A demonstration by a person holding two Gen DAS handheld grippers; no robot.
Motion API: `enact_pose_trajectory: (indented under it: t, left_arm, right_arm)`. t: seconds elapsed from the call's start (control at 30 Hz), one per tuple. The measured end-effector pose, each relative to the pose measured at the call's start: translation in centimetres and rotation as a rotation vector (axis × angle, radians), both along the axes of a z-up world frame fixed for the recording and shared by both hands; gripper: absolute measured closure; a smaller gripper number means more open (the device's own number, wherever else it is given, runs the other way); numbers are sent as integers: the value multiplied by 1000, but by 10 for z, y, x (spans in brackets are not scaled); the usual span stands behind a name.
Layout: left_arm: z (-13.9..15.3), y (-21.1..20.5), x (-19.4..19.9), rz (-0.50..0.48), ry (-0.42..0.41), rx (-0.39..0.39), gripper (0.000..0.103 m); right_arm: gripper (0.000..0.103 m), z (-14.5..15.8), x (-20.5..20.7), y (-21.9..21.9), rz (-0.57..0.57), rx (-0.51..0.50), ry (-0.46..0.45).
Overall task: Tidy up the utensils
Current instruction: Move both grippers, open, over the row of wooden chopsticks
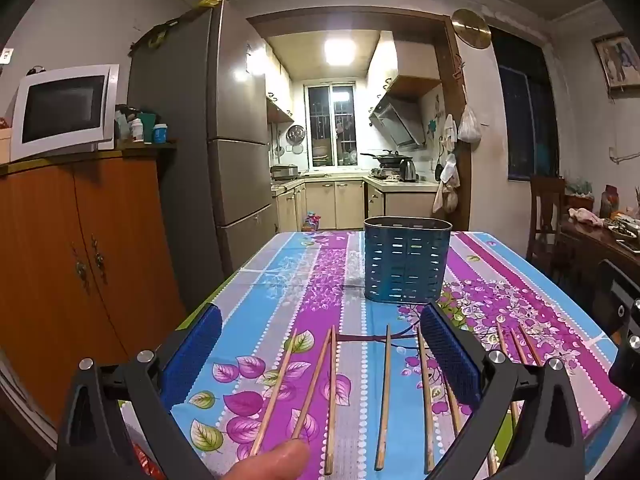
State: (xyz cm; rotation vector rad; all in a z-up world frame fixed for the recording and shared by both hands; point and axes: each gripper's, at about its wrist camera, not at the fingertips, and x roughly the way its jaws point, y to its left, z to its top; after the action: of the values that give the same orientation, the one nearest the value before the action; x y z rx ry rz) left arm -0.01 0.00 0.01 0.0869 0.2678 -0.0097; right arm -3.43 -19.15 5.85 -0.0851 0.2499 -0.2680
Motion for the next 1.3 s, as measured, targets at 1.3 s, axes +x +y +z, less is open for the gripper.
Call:
enact_pose_trajectory:
  t: [1.3]
  left_arm:
    - [-28, 19, 24, 77, 98, -43, 4]
  right_arm:
    - [5, -35, 35, 5, 46, 33, 200]
